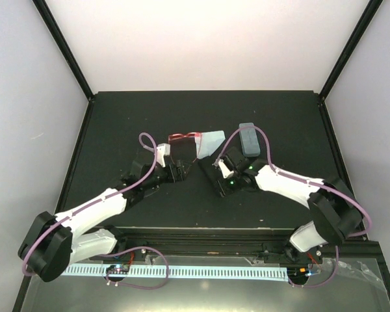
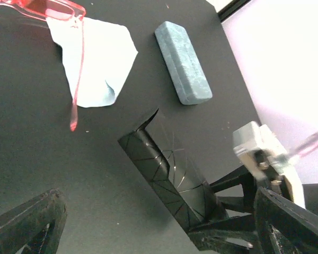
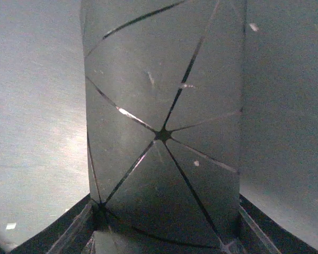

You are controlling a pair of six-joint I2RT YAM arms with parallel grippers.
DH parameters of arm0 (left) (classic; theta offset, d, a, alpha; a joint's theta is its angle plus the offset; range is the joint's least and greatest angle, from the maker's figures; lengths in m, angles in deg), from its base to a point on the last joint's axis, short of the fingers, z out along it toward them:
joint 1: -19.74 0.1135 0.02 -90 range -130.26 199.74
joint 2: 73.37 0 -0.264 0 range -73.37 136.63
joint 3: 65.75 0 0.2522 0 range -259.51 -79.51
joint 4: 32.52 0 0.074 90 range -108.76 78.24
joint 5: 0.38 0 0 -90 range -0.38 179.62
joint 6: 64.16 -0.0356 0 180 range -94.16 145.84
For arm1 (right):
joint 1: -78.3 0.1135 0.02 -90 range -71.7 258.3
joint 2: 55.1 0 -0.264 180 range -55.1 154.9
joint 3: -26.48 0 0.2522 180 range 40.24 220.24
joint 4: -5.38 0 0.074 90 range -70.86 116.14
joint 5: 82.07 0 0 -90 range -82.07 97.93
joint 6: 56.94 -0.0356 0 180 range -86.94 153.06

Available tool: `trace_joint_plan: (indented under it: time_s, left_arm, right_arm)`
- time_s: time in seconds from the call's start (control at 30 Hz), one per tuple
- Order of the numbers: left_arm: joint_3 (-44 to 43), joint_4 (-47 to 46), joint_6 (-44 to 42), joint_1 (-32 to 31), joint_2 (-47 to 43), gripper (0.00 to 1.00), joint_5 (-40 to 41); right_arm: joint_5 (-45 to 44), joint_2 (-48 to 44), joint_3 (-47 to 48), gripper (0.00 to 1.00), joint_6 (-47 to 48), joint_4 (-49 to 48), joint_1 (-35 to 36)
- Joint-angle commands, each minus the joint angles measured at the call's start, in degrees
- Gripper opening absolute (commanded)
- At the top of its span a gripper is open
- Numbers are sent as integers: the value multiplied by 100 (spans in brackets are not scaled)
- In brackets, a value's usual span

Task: Organize the sunglasses
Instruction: Pick up the sunglasses case from the center of the board, then open the sunglasses case.

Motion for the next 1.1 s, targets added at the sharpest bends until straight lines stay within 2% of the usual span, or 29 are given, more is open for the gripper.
trace_joint_plan:
  time_s: [0.0,0.17,0.5,0.67,0.8,1.07]
  left_arm:
    - [166,-518,519,83,45,96,-562]
    - [413,-1415,976,123,310,91,-1253]
    - [1086,-3465,1746,122,192,90,-1886]
    - [1119,-3871,1887,123,-143,90,-2041]
    - [1080,-4156,2072,129,-372,88,-2169]
    - [1037,-4258,2031,123,-727,75,-2245]
  right_arm:
    - [1129,-488,10,49,-224,-654,18]
    - [2562,-708,-133,49,-817,-1436,9]
    - [4435,-995,-548,49,-2826,-3400,-84]
    - [5002,-1136,-553,49,-3731,-4459,-167]
    - [5264,-1189,-516,50,-4195,-4902,-186]
    - [5473,-1271,-686,51,-5040,-5838,-292]
